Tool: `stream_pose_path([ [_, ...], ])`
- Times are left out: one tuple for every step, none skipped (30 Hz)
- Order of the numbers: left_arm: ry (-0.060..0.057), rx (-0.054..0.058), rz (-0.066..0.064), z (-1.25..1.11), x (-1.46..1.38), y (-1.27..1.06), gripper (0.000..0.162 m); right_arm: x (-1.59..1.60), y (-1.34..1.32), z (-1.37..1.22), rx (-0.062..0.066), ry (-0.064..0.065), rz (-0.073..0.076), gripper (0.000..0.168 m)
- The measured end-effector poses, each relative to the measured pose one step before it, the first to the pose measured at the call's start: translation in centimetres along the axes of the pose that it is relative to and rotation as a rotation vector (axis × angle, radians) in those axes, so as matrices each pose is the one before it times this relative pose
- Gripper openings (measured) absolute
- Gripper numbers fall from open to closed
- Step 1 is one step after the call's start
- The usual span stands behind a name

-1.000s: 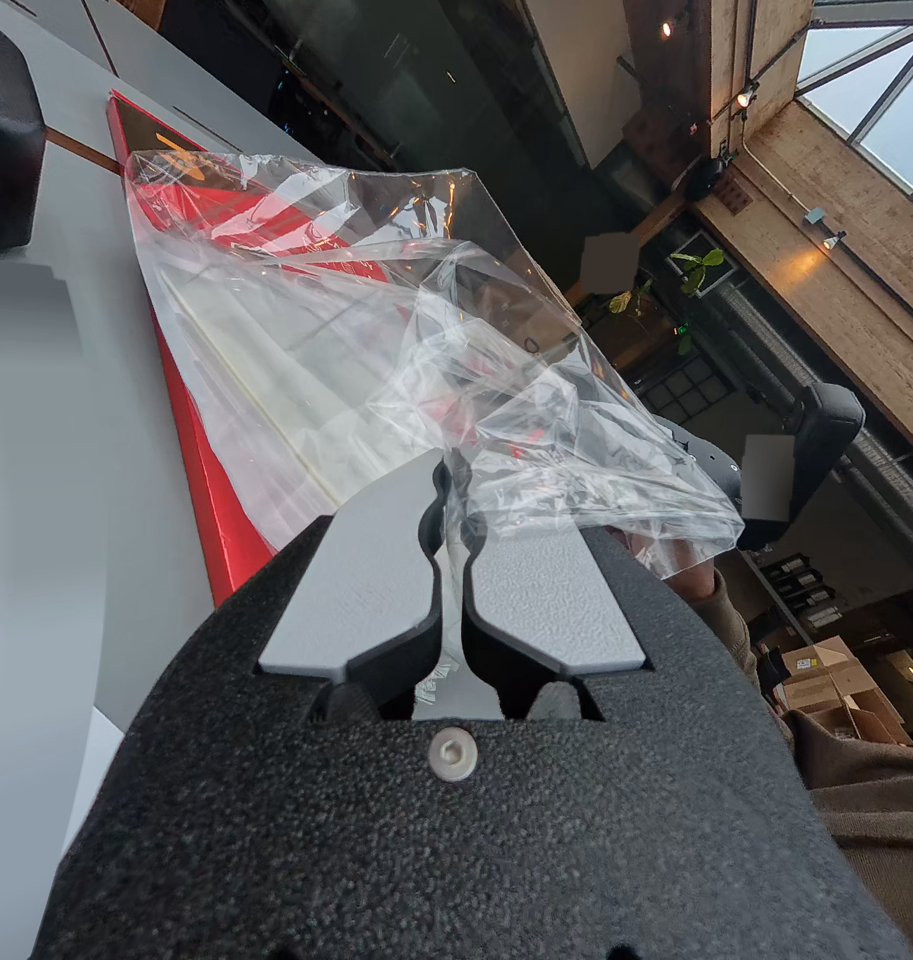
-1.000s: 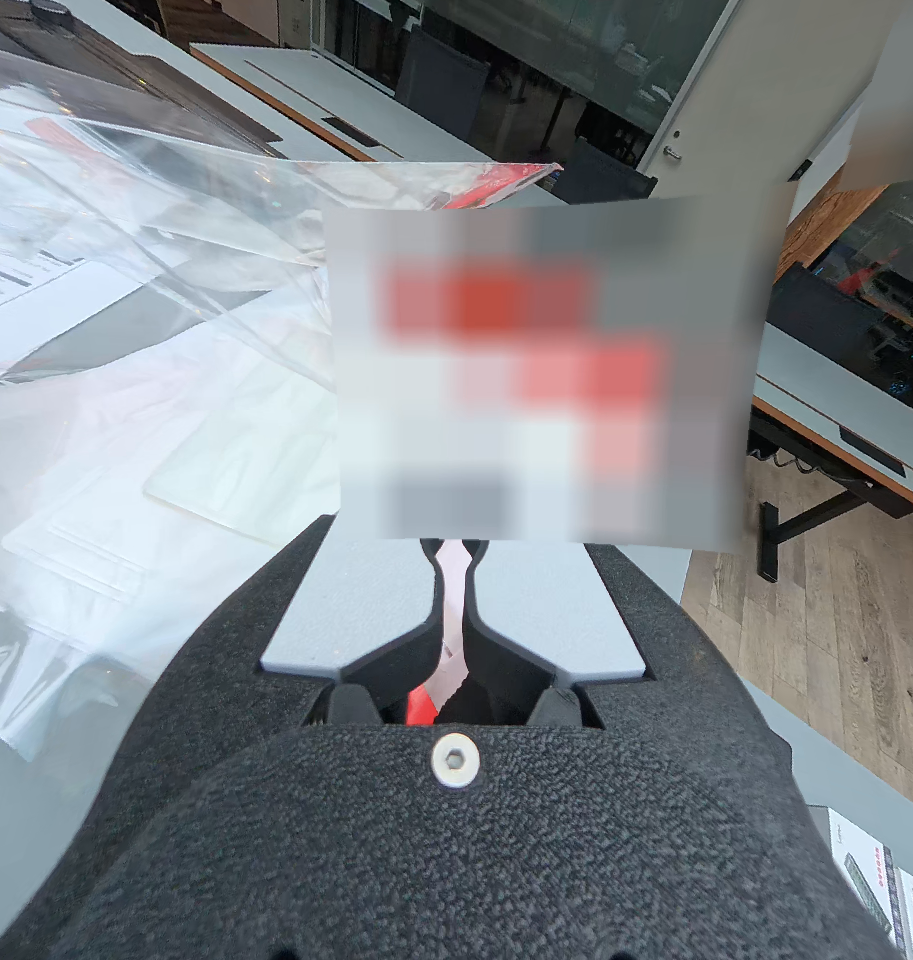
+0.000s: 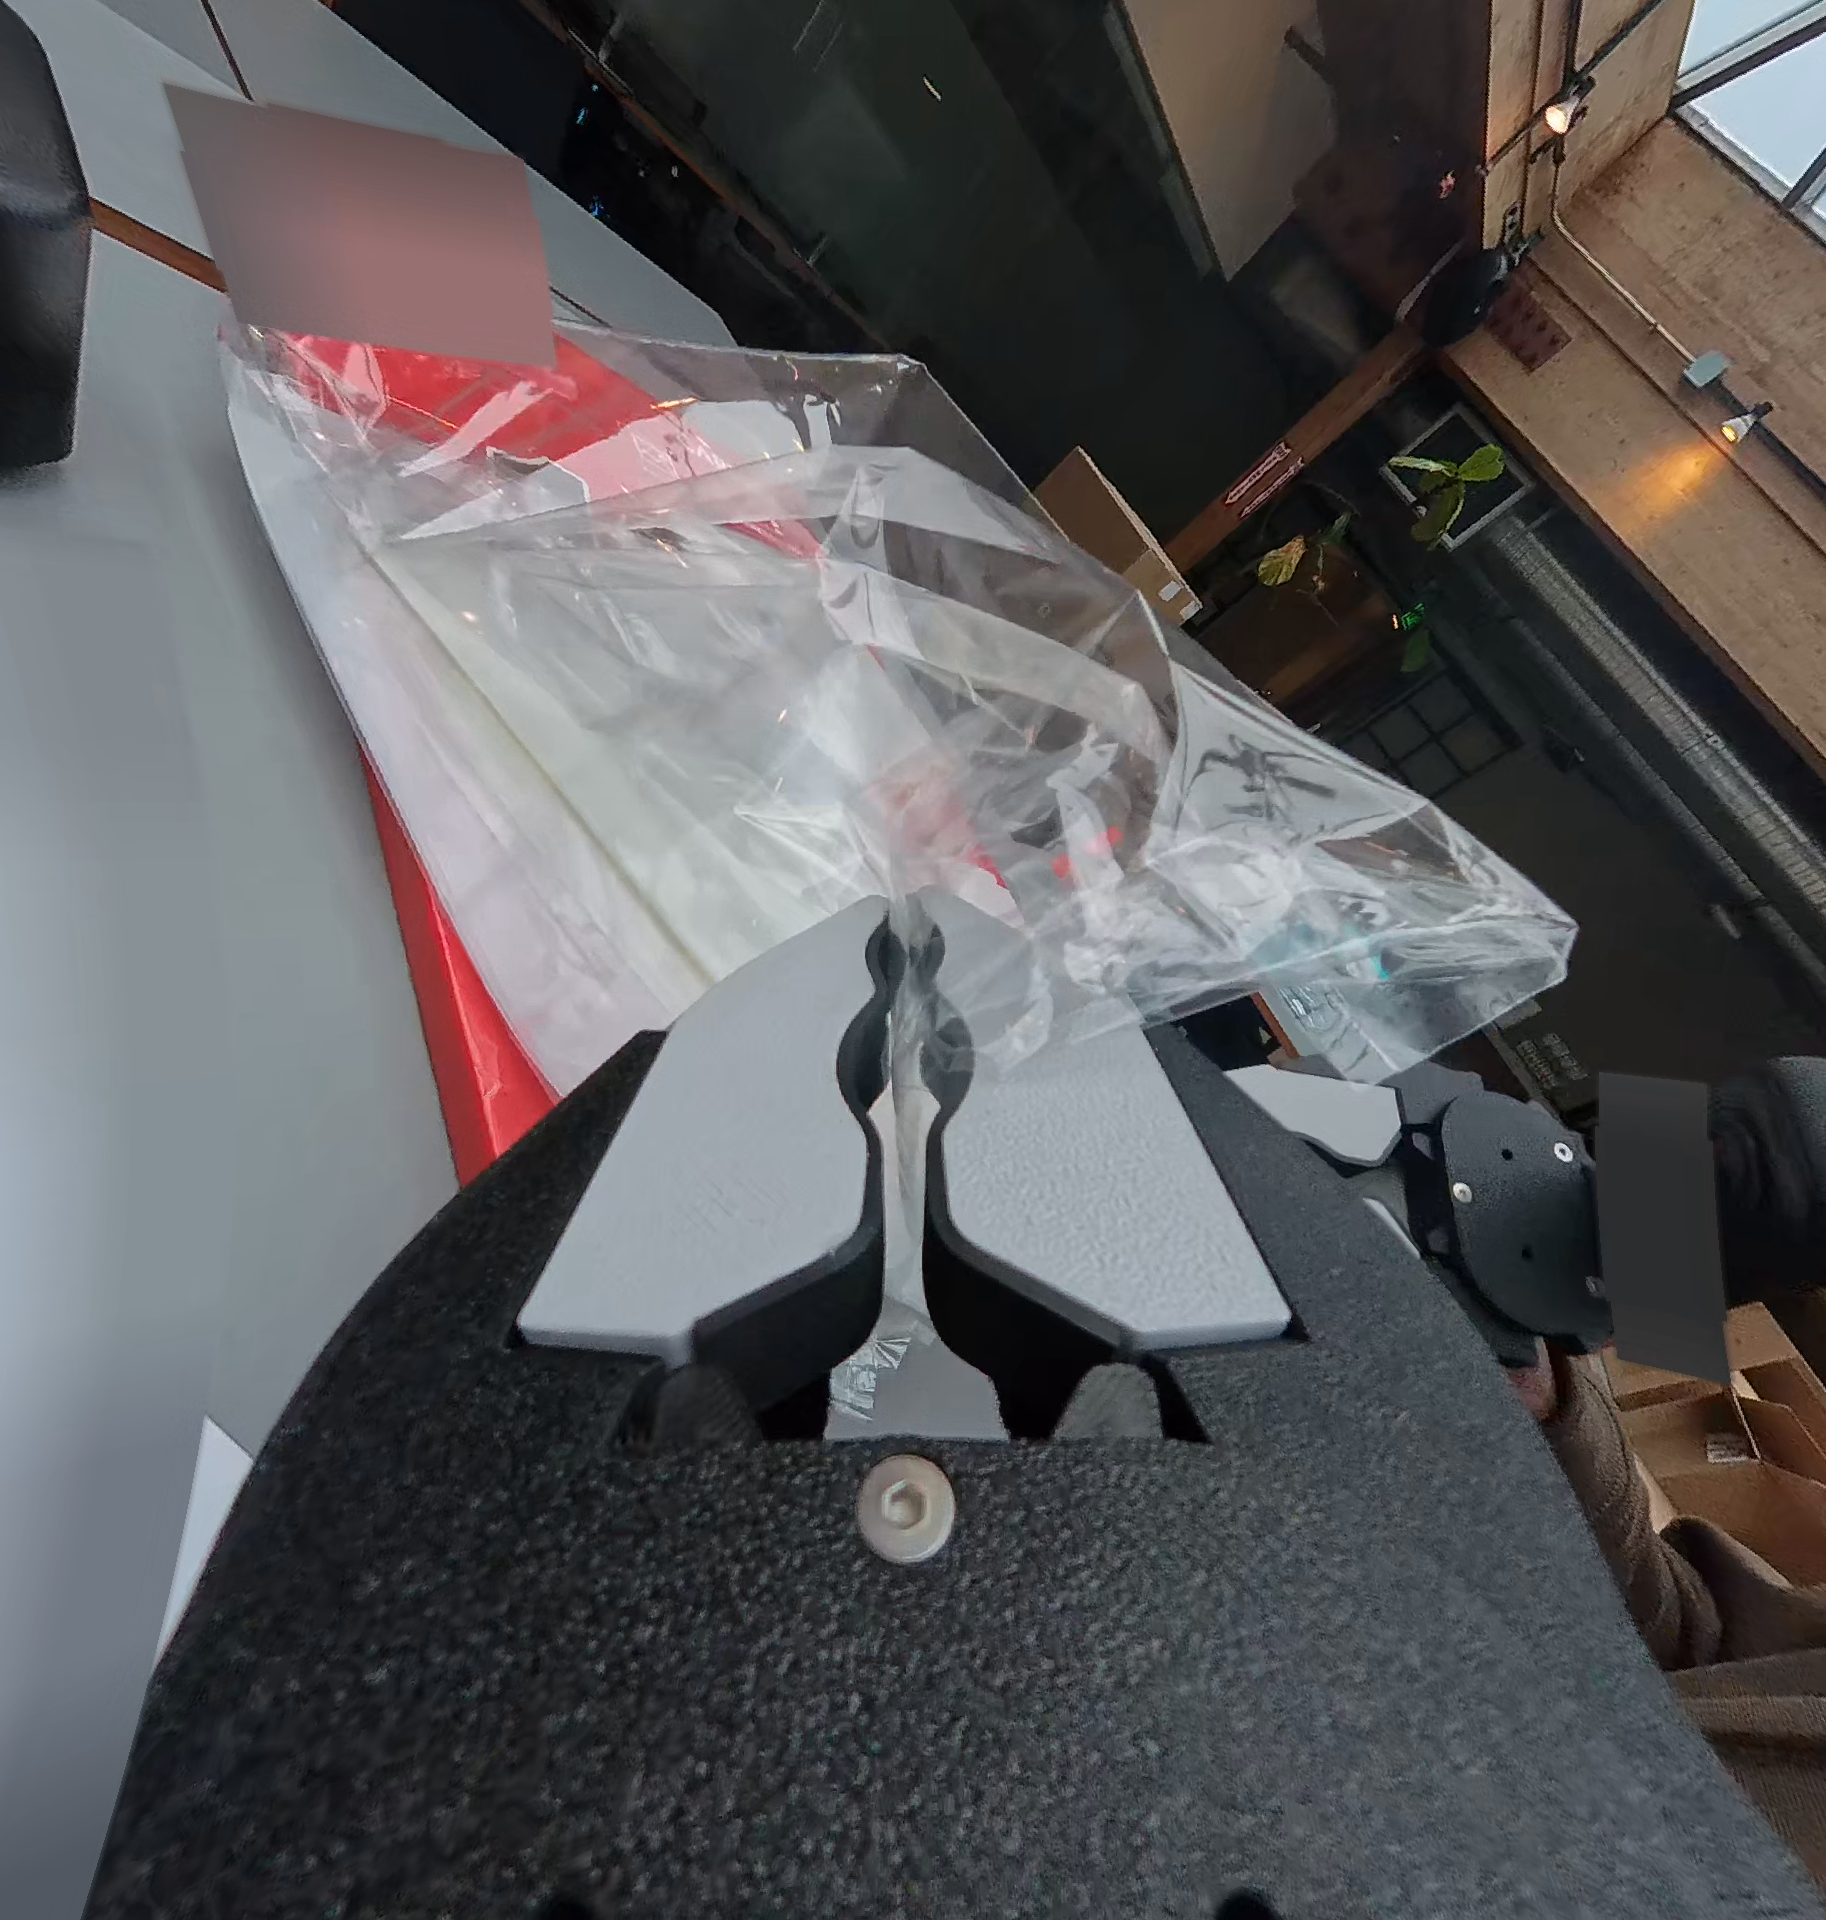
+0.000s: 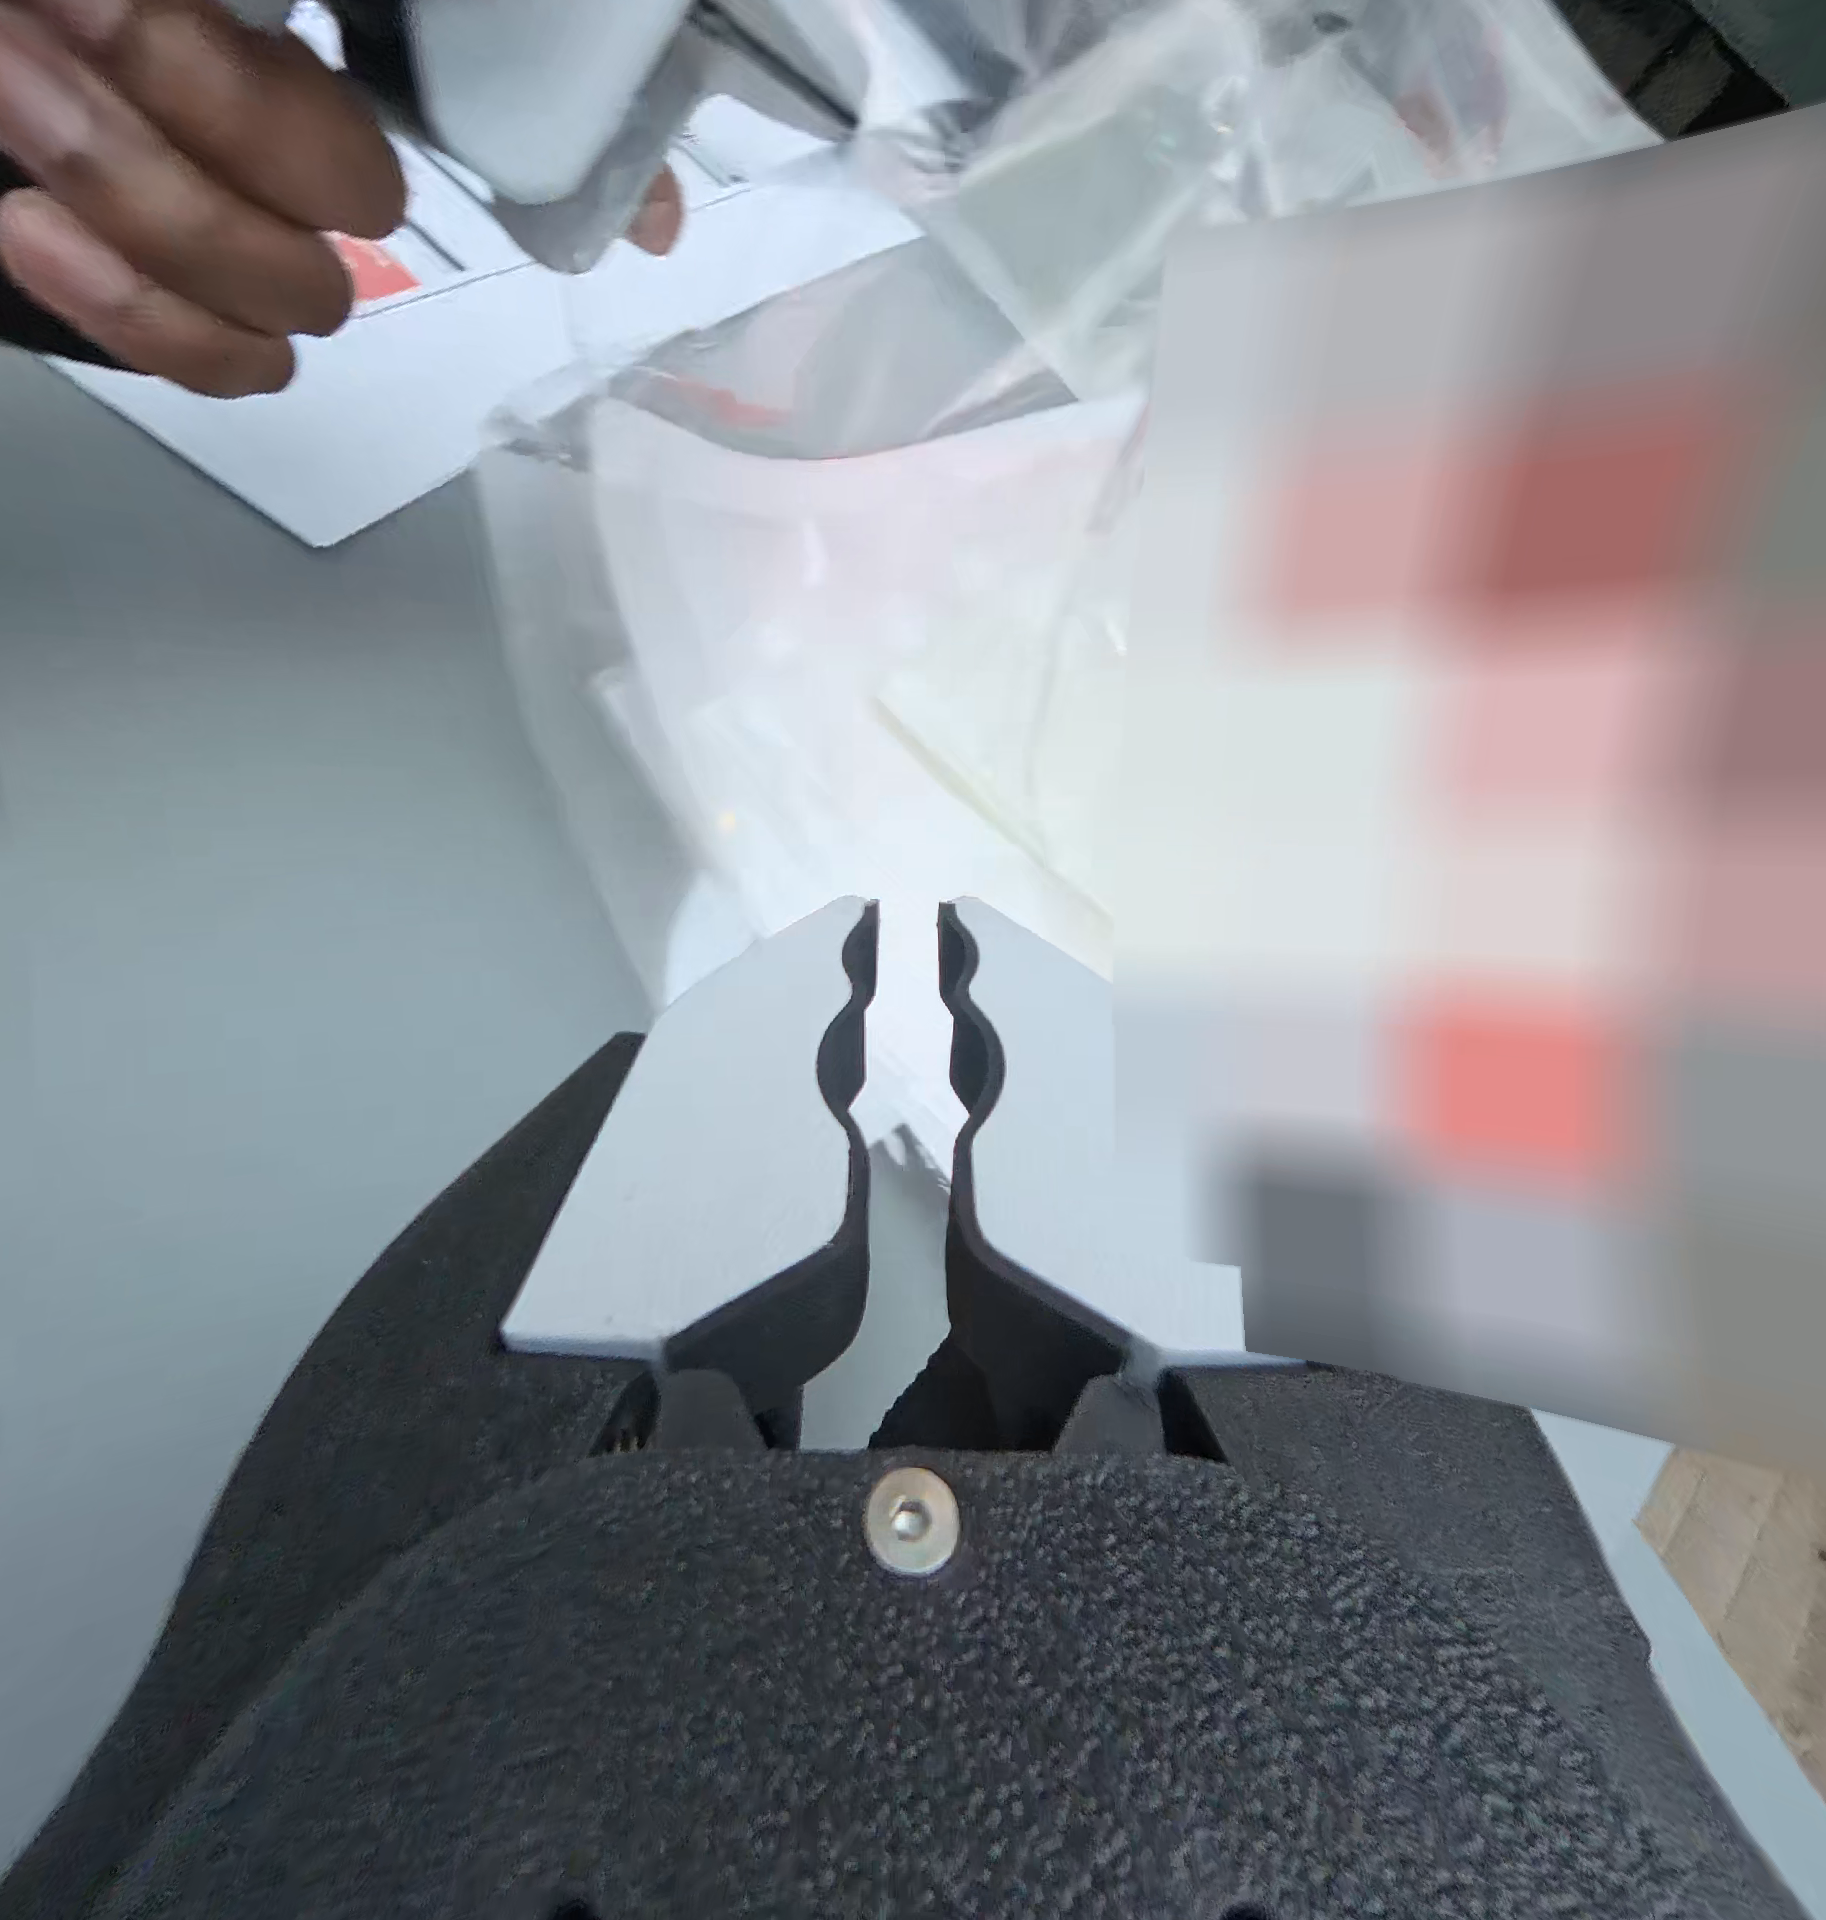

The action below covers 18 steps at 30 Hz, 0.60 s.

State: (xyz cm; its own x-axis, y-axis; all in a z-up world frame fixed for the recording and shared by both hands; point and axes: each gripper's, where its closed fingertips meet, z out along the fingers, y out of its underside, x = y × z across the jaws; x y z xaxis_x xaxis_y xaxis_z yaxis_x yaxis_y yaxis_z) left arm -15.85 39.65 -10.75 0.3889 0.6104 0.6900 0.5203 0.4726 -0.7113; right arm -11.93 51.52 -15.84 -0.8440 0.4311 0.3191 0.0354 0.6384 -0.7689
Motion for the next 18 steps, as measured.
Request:
stream_pose_path([
  [0.0009, 0.0017, -0.0045, -0.057, -0.098, 0.022, 0.0, -1.29, -0.161, 0.411, -0.0067, -0.0226, -0.0386, 0.011],
  [0.0031, 0.0018, -0.0067, -0.049, -0.055, 0.031, 0.0, -1.119, -0.113, 0.474, -0.0091, -0.017, -0.0356, 0.013],
  [0.0025, 0.0002, -0.0066, -0.047, -0.062, 0.05, 0.0, -0.863, -0.057, 0.494, -0.0126, -0.0086, -0.0302, 0.015],
  [0.0014, 0.0003, -0.0061, -0.062, -0.072, 0.059, 0.0, -0.63, 0.001, 0.467, -0.0141, -0.0038, -0.0254, 0.017],
  [0.0014, 0.0014, -0.0054, -0.065, -0.052, 0.028, 0.0, -0.51, -0.02, 0.392, -0.0118, -0.0046, -0.0213, 0.018],
  [0.0002, -0.0001, -0.0043, -0.073, -0.055, 0.039, 0.0, -0.435, -0.016, 0.3, -0.009, -0.007, -0.0175, 0.02],
  [-0.0007, -0.0008, -0.0029, -0.058, -0.063, 0.045, 0.0, -0.355, -0.04, 0.209, -0.0051, -0.0077, -0.0156, 0.021],
  [-0.0018, 0.0002, -0.0027, -0.06, -0.068, 0.031, 0.0, -0.282, -0.061, 0.124, -0.0008, -0.0077, -0.0107, 0.022],
  [-0.0003, 0.0002, -0.0031, -0.047, -0.036, 0.022, 0.0, -0.336, -0.107, 0.073, 0.0034, -0.0161, -0.0059, 0.026],
  [-0.0002, 0.0019, -0.003, -0.051, -0.026, -0.03, 0.0, -0.444, -0.085, 0.048, 0.0035, -0.0251, -0.0039, 0.029],
  [-0.0004, 0.0029, -0.0018, -0.07, -0.016, -0.076, 0.0, -0.436, -0.055, 0.048, 0.0002, -0.0225, -0.0058, 0.032],
  [0.0003, 0.0019, -0.0006, -0.059, 0.007, -0.072, 0.0, -0.342, -0.024, 0.036, -0.0007, -0.0135, -0.0113, 0.033],
  [0.0006, 0.0016, 0.0, -0.043, 0.029, -0.077, 0.0, -0.252, -0.014, 0.053, -0.002, -0.0059, -0.0127, 0.035],
  [0.0007, 0.0003, 0.0009, -0.025, 0.04, -0.033, 0.0, -0.116, 0.016, 0.069, -0.0038, 0.0014, -0.0096, 0.036],
  [0.0006, -0.0005, 0.0012, -0.017, 0.042, -0.005, 0.0, 0.025, 0.057, 0.121, -0.0069, 0.0099, -0.0092, 0.036],
  [0.0003, 0.0, 0.0001, 0.01, 0.034, 0.031, 0.0, 0.166, 0.116, 0.129, -0.0106, 0.0184, -0.0119, 0.035],
  [0.0009, -0.0003, -0.0007, 0.026, 0.028, 0.055, 0.0, 0.274, 0.181, 0.14, -0.0159, 0.0248, -0.0132, 0.03],
  [0.0006, -0.0003, -0.0008, 0.042, 0.012, 0.069, 0.0, 0.315, 0.209, 0.114, -0.018, 0.0271, -0.0154, 0.025],
])
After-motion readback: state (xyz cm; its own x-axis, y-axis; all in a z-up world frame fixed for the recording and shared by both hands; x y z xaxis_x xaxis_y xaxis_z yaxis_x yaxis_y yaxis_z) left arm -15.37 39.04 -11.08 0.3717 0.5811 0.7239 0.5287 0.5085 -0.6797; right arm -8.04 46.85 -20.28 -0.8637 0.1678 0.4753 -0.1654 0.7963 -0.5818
